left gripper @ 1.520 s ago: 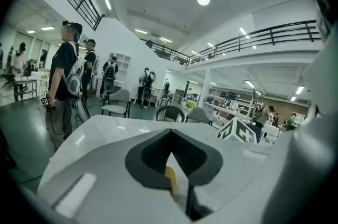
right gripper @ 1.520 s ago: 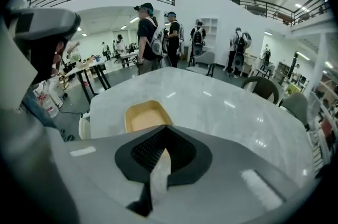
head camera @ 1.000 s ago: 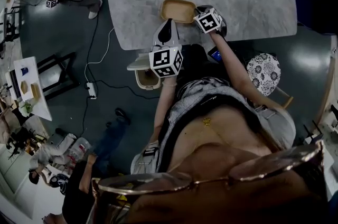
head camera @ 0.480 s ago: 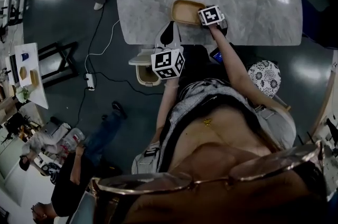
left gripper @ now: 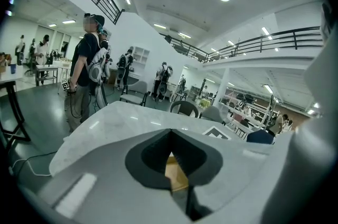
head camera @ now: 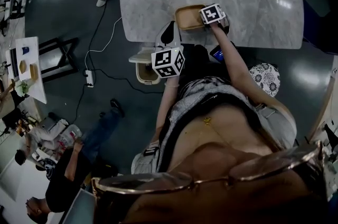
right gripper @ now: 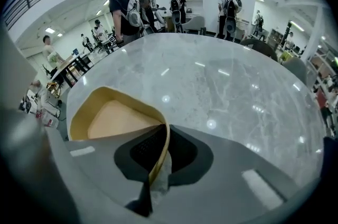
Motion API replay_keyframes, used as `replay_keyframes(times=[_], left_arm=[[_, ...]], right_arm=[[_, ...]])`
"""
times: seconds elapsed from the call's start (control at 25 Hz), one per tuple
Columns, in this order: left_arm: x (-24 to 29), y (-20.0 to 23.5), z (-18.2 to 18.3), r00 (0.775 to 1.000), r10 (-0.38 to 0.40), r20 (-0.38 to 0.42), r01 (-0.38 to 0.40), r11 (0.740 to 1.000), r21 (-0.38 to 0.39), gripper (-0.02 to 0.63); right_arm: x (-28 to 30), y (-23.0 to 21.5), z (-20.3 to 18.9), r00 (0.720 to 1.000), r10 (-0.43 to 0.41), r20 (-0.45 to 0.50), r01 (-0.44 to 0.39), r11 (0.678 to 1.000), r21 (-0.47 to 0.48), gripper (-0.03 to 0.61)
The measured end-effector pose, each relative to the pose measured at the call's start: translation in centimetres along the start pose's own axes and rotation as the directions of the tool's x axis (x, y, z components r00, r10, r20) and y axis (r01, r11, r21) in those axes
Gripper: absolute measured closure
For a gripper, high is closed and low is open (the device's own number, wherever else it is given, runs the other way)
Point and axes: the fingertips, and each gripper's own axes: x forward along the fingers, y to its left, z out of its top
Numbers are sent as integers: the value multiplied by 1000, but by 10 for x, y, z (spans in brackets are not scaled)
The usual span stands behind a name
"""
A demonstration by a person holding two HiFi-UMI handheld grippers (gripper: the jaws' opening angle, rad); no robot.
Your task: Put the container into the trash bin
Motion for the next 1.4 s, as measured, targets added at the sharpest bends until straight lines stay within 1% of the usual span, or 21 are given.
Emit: replay_keyframes(times=[0.2, 0.32, 0.4, 0.52, 0.68, 0.92, 1.08, 1.28, 1.4], left_arm=[[3, -3, -1, 1000, 2, -7, -2, 1000, 6, 612], [3, -5, -2, 1000, 2, -14, -2, 1000, 13, 612], [1, -6, -2, 1000, 4, -17, -4, 1000, 13, 612], [-2, -7, 0, 1000, 8, -20, -7, 1000, 12, 612], [-4, -9, 3, 1000, 10, -18, -10, 1000, 10, 612], [-15, -9, 15, 1000, 12, -11, -12, 1000, 5, 612], [-25, -11, 27, 1000, 7, -3, -7, 1000, -6, 612], [-35, -17, 39, 1000, -4, 31, 4, 1000, -14, 614], [-40, -20, 42, 999, 0, 45, 1, 1000, -10, 612]], right_arm=[[-7, -2, 6, 1000, 17, 7, -16, 998, -52, 540], [-11, 11, 16, 993, 110, 34, -108, 993, -51, 540], [-22, 10, 19, 992, 120, 25, -118, 991, -68, 540], [-39, 20, 28, 981, 194, 26, -190, 977, -93, 540], [-70, 22, 43, 969, 241, 48, -233, 964, -125, 540], [-125, 32, 63, 941, 325, 88, -309, 938, -158, 540], [-158, 37, 70, 931, 352, 92, -330, 924, -195, 540], [-188, 33, 77, 932, 343, 116, -311, 922, -229, 540], [-201, 32, 75, 928, 354, 120, -319, 917, -240, 540]])
